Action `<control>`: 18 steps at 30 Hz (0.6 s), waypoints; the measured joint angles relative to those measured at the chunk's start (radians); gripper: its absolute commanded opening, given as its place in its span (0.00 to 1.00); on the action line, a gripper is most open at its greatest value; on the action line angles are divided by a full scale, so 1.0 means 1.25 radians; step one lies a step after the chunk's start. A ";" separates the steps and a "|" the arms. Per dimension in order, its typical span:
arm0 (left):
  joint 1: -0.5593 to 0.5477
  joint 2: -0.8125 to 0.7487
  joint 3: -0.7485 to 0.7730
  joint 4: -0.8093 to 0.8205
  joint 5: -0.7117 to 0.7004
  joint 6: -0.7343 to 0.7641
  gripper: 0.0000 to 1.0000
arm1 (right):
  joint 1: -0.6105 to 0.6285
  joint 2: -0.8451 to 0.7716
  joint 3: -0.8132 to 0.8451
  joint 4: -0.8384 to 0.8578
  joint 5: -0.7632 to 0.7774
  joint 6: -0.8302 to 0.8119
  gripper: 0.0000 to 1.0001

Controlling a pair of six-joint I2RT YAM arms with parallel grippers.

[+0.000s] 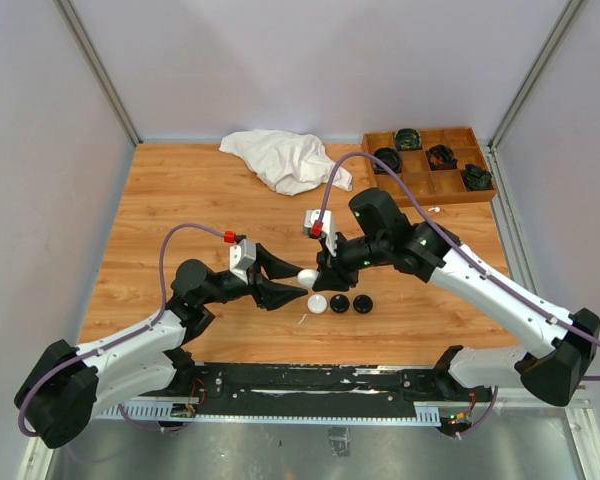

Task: Insert the wireless bluetooth earbuds into the charging case
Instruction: Pick up the charging case at the center of the board.

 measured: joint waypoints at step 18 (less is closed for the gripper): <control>-0.011 0.015 0.002 -0.001 0.005 -0.012 0.12 | 0.020 0.031 0.032 -0.022 0.011 -0.020 0.07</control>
